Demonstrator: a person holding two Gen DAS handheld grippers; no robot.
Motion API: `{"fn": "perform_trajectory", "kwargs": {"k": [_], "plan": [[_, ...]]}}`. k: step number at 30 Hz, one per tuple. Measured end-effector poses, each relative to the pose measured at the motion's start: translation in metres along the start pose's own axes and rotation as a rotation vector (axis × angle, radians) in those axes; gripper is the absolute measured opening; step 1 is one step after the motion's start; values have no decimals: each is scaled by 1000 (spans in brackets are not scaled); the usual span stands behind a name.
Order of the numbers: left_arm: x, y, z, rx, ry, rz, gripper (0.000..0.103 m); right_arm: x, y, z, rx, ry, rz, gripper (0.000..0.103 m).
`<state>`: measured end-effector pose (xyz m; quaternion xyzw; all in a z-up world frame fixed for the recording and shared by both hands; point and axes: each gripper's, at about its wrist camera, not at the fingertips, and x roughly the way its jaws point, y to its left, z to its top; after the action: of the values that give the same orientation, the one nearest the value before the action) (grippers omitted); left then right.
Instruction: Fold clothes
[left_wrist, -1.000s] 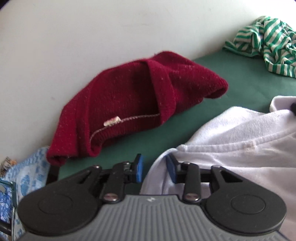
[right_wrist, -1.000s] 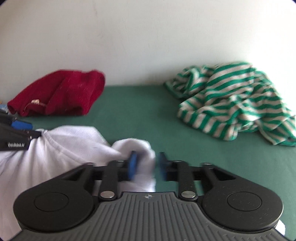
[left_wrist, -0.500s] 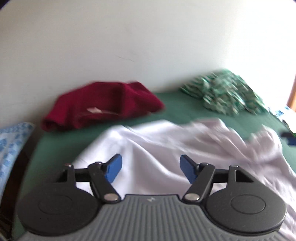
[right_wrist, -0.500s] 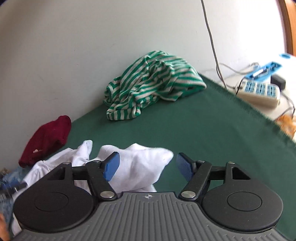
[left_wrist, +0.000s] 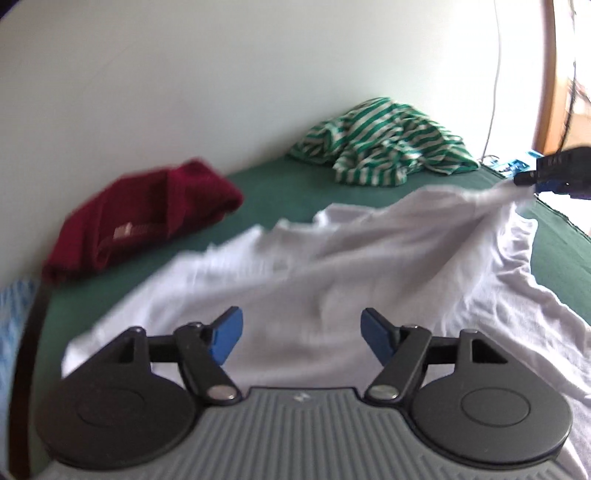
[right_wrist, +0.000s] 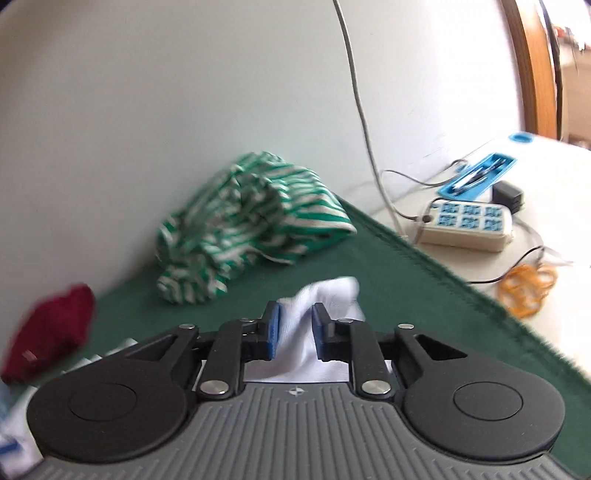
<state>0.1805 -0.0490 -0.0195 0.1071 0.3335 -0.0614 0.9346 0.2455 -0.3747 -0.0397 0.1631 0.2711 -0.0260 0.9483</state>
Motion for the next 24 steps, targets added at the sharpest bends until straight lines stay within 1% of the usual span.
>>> {"fn": "perform_trajectory", "kwargs": {"k": [1,2,4,5,6,9,10,11,12,13,14,15,16,18,19,22,24], "plan": [[3,-4,8,23,-2,10,76,-3,-7,0,13,-6,8,22],[8,-7,16,45,0,15,76,-6,-13,-1,26,-11,17,36],[21,-13,29,78,6,20,78,-12,-27,-1,52,-22,33,55],[29,-15,35,84,13,20,80,-15,-33,-1,65,-28,42,55],[37,-17,41,90,21,21,78,-14,-35,-1,46,-17,56,55],[63,-18,59,26,84,-42,74,8,-21,-1,-146,96,128,55],[72,-21,64,20,103,-49,74,16,-17,0,-195,130,141,55],[82,-26,68,16,123,-52,73,23,-15,1,-220,149,136,58],[92,-33,70,28,140,-42,72,31,-14,2,-245,167,131,59],[103,-42,70,49,160,-22,71,39,-13,4,-260,201,132,57],[112,-50,71,70,176,10,62,50,-13,7,-264,252,142,35],[121,-58,72,90,191,44,51,58,-15,11,-254,289,156,17],[127,-59,77,76,189,72,49,60,-17,16,-216,289,181,6],[137,-60,86,33,178,127,49,54,-23,29,-127,244,238,6],[141,-61,91,12,173,154,49,52,-23,35,-104,225,251,6],[161,-54,104,-29,193,209,49,60,-19,44,-106,211,249,7],[173,-52,111,-39,191,261,49,68,-16,48,-116,207,243,10]]}}
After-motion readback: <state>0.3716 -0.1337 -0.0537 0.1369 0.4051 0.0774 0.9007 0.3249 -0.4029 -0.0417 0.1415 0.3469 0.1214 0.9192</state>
